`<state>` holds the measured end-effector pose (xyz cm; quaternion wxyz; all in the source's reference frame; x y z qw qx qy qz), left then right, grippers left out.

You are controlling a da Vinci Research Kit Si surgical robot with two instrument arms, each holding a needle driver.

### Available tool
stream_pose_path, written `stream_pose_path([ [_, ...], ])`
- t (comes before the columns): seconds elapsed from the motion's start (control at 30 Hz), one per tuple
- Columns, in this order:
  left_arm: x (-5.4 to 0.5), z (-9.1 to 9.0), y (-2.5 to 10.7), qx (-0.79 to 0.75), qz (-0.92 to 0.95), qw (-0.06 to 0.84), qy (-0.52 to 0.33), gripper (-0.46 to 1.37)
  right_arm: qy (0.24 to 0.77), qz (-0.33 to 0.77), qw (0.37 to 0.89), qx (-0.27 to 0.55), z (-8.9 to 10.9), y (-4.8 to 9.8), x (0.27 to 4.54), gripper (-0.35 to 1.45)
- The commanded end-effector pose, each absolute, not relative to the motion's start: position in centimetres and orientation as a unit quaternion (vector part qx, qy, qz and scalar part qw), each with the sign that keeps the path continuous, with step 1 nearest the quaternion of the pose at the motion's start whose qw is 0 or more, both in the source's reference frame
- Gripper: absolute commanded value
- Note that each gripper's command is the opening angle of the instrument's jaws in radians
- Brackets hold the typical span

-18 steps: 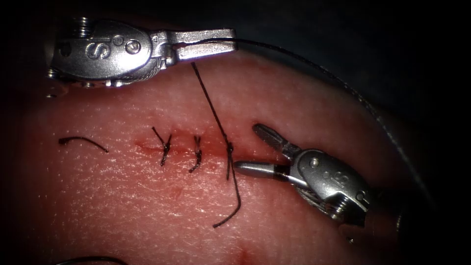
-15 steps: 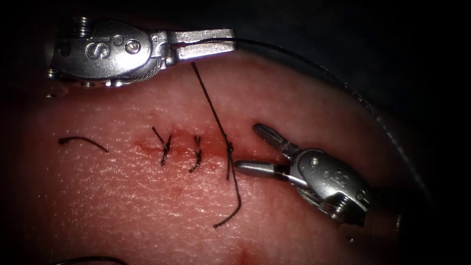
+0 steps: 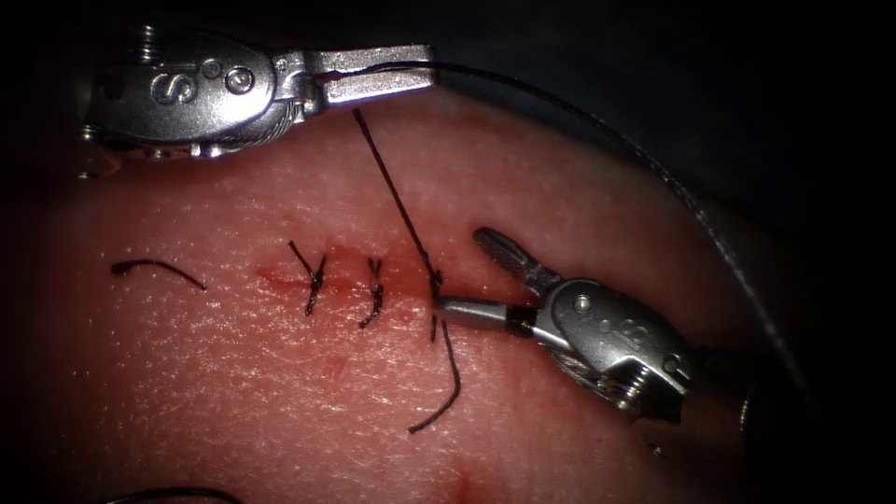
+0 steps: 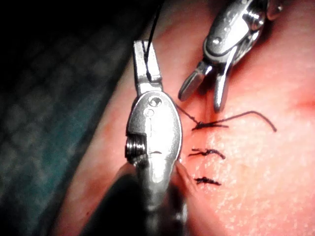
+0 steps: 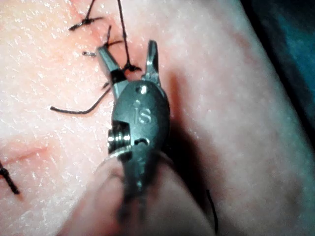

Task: Wound Closure
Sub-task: Cut the long suture end with the right scissors.

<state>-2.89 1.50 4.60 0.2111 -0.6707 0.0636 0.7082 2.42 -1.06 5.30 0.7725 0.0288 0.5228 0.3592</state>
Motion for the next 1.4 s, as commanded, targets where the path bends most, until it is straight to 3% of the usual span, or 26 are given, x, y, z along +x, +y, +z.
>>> stream_pose_path([
  [0.03,-2.89,4.59,1.5,-0.671,0.708,0.21,0.063,-0.35,0.524,0.355,0.774,0.028,5.31,-1.04,2.43,1.06],
  [0.57,-2.89,4.5,1.5,-0.674,0.706,0.209,0.066,-0.35,0.502,0.314,0.806,0.008,5.47,-0.98,2.66,1.02],
  [1.4,-2.94,4.38,1.45,-0.676,0.704,0.208,0.064,-0.35,0.504,0.298,0.811,0.009,5.63,-0.88,3.12,1.01],
])
